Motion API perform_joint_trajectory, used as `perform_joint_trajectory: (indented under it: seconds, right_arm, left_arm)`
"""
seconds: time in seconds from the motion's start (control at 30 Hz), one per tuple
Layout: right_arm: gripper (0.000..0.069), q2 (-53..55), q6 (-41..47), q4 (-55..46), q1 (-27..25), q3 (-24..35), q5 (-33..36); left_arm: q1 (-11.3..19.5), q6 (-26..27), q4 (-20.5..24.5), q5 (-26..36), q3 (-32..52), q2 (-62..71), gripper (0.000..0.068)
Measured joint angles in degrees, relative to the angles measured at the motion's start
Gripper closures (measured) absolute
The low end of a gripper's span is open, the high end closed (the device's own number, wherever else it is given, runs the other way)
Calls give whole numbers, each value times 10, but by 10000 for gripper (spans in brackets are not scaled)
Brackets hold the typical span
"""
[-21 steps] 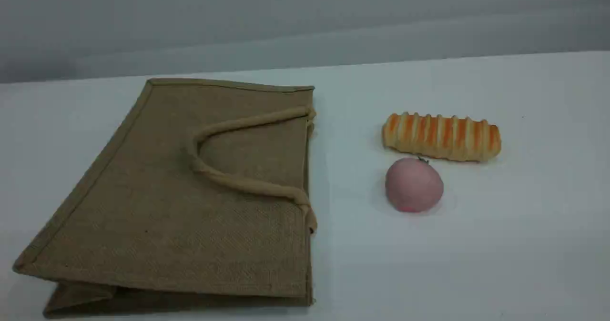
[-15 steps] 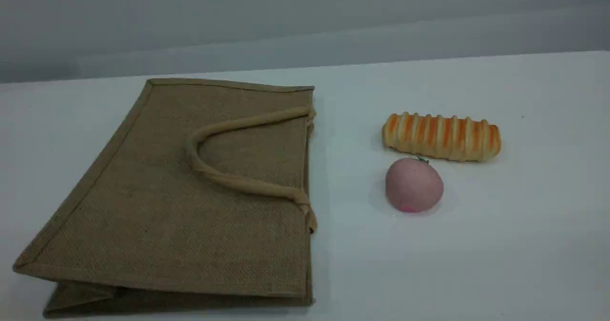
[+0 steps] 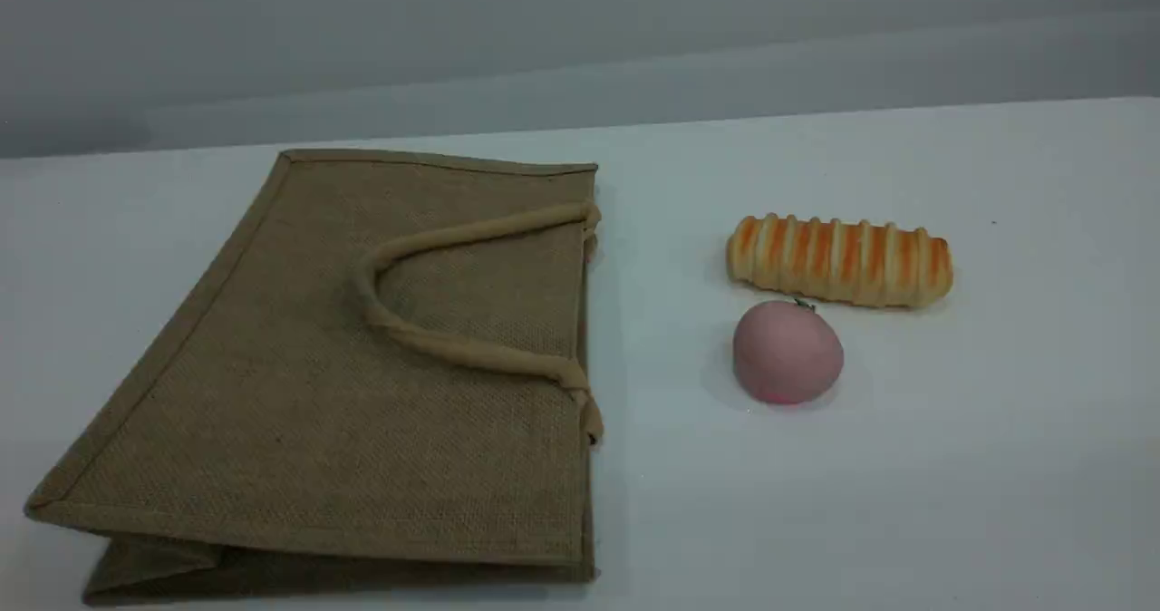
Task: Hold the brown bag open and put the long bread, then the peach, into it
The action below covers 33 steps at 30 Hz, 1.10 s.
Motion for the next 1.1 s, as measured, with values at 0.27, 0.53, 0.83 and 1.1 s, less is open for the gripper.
perform_joint_trajectory:
  seconds: [0.27, 0.53, 0.83, 1.1]
  right_arm:
    - [122, 0, 0, 0, 0, 0, 0]
    - [122, 0, 0, 0, 0, 0, 0]
    - [122, 0, 0, 0, 0, 0, 0]
    - [122, 0, 1, 3, 0, 0, 0]
  left_arm:
    - [0, 0, 0, 0, 0, 0, 96]
    - [0, 0, 0, 0, 0, 0, 96]
    - [0, 0, 0, 0, 0, 0, 96]
    - [0, 2, 10, 0, 0, 0, 96]
